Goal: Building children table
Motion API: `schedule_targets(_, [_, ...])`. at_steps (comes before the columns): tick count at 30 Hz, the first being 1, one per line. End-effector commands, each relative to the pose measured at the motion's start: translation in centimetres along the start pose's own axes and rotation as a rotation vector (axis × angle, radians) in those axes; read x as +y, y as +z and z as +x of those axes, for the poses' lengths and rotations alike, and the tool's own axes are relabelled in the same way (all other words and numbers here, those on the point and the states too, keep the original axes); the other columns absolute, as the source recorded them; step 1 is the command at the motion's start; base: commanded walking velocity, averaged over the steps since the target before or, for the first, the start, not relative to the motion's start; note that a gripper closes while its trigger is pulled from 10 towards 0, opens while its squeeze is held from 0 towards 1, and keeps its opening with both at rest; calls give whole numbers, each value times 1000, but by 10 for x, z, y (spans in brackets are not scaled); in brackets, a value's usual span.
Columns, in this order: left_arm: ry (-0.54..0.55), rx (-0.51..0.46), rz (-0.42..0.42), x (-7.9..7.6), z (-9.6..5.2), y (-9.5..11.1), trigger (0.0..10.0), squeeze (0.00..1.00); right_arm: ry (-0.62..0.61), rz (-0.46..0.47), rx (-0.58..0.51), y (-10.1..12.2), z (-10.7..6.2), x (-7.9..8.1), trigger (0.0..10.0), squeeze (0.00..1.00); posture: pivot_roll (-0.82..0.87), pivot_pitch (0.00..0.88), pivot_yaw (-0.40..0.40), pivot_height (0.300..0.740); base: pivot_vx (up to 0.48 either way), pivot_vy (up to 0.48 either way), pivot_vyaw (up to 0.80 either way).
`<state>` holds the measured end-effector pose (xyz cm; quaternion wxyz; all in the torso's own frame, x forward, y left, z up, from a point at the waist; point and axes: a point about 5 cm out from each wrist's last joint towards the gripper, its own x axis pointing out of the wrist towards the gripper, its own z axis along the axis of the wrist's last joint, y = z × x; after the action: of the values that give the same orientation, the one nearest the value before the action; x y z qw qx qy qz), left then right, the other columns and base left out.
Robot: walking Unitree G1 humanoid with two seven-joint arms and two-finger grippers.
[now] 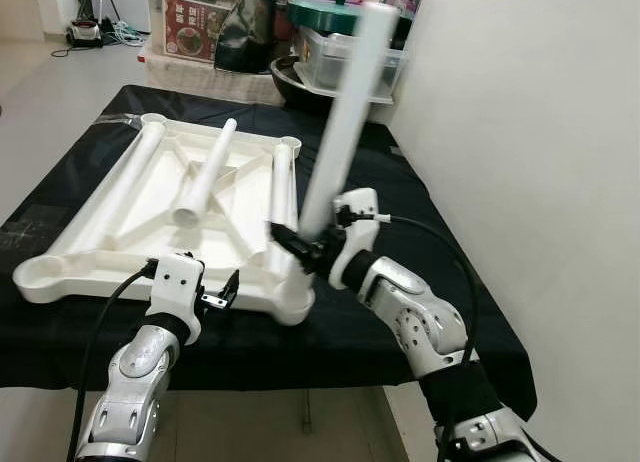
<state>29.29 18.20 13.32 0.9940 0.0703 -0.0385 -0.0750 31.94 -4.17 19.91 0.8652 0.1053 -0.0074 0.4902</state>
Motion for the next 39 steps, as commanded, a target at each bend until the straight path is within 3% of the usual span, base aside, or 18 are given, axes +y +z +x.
schedule_targets(1, [-18, -7, -15, -5, 2, -1, 10000, 0, 64, -1, 54, -12, -5, 2, 10000, 0, 195, 0, -241, 740, 0, 0, 0])
schedule_targets(4, [-17, -8, -15, -5, 2, -1, 10000, 0, 75, -2, 68, -15, -5, 2, 10000, 0, 195, 0, -241, 740, 0, 0, 0])
schedule_targets(5, [-17, -7, -16, -5, 2, -1, 10000, 0, 78, -6, 79, -19, -5, 1, 4784, 0, 197, 0, -243, 740, 0, 0, 0])
schedule_targets(6, [-17, -7, -16, -5, 2, -1, 10000, 0, 78, -6, 79, -19, -5, 1, 4784, 0, 197, 0, -243, 740, 0, 0, 0])
schedule_targets(7, [-17, -7, -16, -5, 2, -1, 10000, 0, 17, -7, 87, -23, -3, -4, 0, 0, 198, 0, -243, 740, 0, 0, 0])
schedule_targets(10, [-17, -8, -16, -5, 2, -1, 10000, 0, -21, -7, 93, -26, -2, -9, 0, 0, 198, 0, -243, 740, 0, 0, 0])
schedule_targets(13, [-19, -8, -16, -6, 1, -1, 10000, 0, -812, 93, 228, -51, -28, -74, 0, 0, 195, 0, -240, 740, 0, 0, 0])
schedule_targets(18, [-20, -9, -16, -6, 1, -1, 10000, 0, -946, 99, 243, -59, -40, -76, 0, 0, 195, 0, -238, 740, 0, 0, 0])
schedule_targets(19, [-20, -9, -15, -6, 1, -1, 10000, 0, -899, 92, 241, -59, -34, -69, 3922, 0, 195, 0, -238, 740, 0, 0, 0])
schedule_targets(20, [-20, -10, -15, -6, 1, -1, 10000, 0, -867, 87, 239, -58, -30, -64, 3922, 0, 195, 0, -238, 740, 0, 0, 0])
schedule_targets(21, [-20, -10, -14, -5, 0, -1, 10000, 0, -785, 69, 197, -52, -22, -56, 10000, 0, 191, 0, -235, 740, 0, 0, 0])
schedule_targets(22, [-20, -9, -14, -5, 0, -1, 10000, 0, -733, 54, 168, -47, -18, -51, 10000, 0, 191, 0, -235, 740, 0, 0, 0])
schedule_targets(23, [-21, -9, -14, -5, 0, -1, 10000, 0, -677, 44, 131, -42, -13, -47, 10000, 1000, 190, 0, -233, 740, 0, 0, 0])
schedule_targets(29, [-22, -9, -13, -5, 0, -1, 10000, 0, -615, 37, 90, -34, -7, -43, 10000, 1000, 190, 0, -233, 740, 0, 0, 0])
schedule_targets(30, [-22, -9, -13, -5, 0, -2, 10000, 0, -504, 49, 66, -28, -1, -36, 10000, 0, 192, 0, -233, 740, 0, 0, 0])
schedule_targets(32, [-22, -8, -14, -5, 0, -2, 10000, 0, -426, 57, 52, -23, 3, -31, 10000, 0, 192, 0, -233, 740, 0, 0, 0])
schedule_targets(34, [-21, -9, -14, -5, 0, -2, 10000, 0, -193, 63, 30, -13, 4, -14, 10000, 0, 194, 0, -235, 740, 0, 0, 0])
schedule_targets(39, [-21, -10, -16, -5, 0, -2, 10000, 0, 3, 9, 63, -15, -3, -2, 10000, 0, 194, 0, -236, 740, 0, 0, 0])
